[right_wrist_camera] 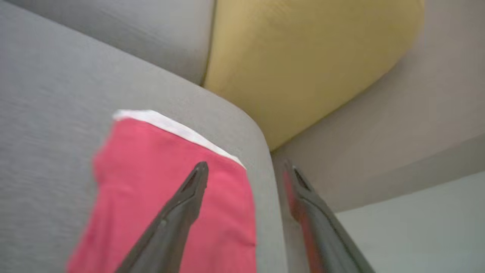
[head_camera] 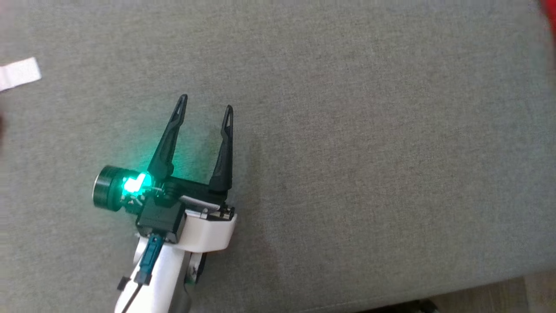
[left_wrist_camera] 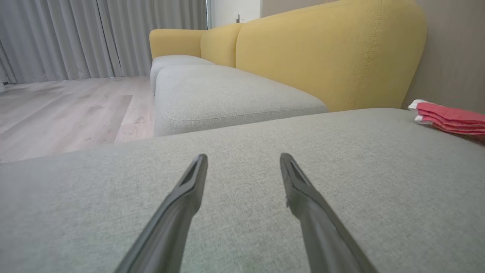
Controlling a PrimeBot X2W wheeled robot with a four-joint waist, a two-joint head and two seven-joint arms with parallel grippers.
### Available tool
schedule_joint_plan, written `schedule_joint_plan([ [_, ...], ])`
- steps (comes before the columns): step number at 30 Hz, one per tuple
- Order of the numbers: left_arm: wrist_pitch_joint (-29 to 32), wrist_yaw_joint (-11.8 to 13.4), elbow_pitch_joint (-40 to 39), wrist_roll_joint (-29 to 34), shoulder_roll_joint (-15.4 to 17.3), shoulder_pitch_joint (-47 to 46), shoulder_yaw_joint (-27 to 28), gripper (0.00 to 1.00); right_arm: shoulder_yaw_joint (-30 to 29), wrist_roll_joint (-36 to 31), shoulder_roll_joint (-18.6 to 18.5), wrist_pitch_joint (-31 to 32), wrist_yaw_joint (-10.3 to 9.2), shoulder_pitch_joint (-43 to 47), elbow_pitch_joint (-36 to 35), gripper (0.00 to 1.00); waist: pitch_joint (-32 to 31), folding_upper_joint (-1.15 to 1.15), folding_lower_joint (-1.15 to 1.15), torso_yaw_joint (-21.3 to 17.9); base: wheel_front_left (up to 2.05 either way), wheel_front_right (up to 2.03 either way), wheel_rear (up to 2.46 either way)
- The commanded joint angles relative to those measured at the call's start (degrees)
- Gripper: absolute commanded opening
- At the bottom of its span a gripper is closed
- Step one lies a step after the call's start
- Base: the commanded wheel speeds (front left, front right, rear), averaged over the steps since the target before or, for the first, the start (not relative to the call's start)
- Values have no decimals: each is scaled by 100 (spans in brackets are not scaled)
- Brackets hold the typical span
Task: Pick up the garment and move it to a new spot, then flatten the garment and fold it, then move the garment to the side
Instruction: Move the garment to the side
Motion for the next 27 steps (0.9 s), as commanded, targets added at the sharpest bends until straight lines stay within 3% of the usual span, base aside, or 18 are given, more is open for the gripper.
schedule_joint_plan([
  [1,-13,19,-136,-18,35,49,176,100,-45,-45,95,-59,12,166,-257,100,-205,0,0,86,0,0,0],
  [5,-13,36,-88,-96,8,147,200,100,117,-87,534,-91,12,535,-462,100,-487,0,0,218,0,0,0],
  [9,-13,86,32,-266,-50,333,268,100,448,206,1275,-261,12,1169,-555,100,-963,0,0,454,0,0,0],
  [16,-13,102,288,-619,-119,780,507,100,1302,958,2435,-1410,12,1975,-17,100,-1738,0,0,703,0,0,0],
  [20,-13,69,414,-720,-136,1029,621,100,1698,1165,2846,-2356,12,2160,475,100,-2157,0,0,787,0,0,0],
  [23,-13,82,482,-737,-143,1247,735,100,1800,976,3102,-2634,12,2363,656,100,-2512,0,0,856,0,0,0],
  [27,-13,66,288,-555,-147,1543,834,100,1531,698,3426,-2658,12,2831,-113,100,-2853,0,0,889,0,0,0],
])
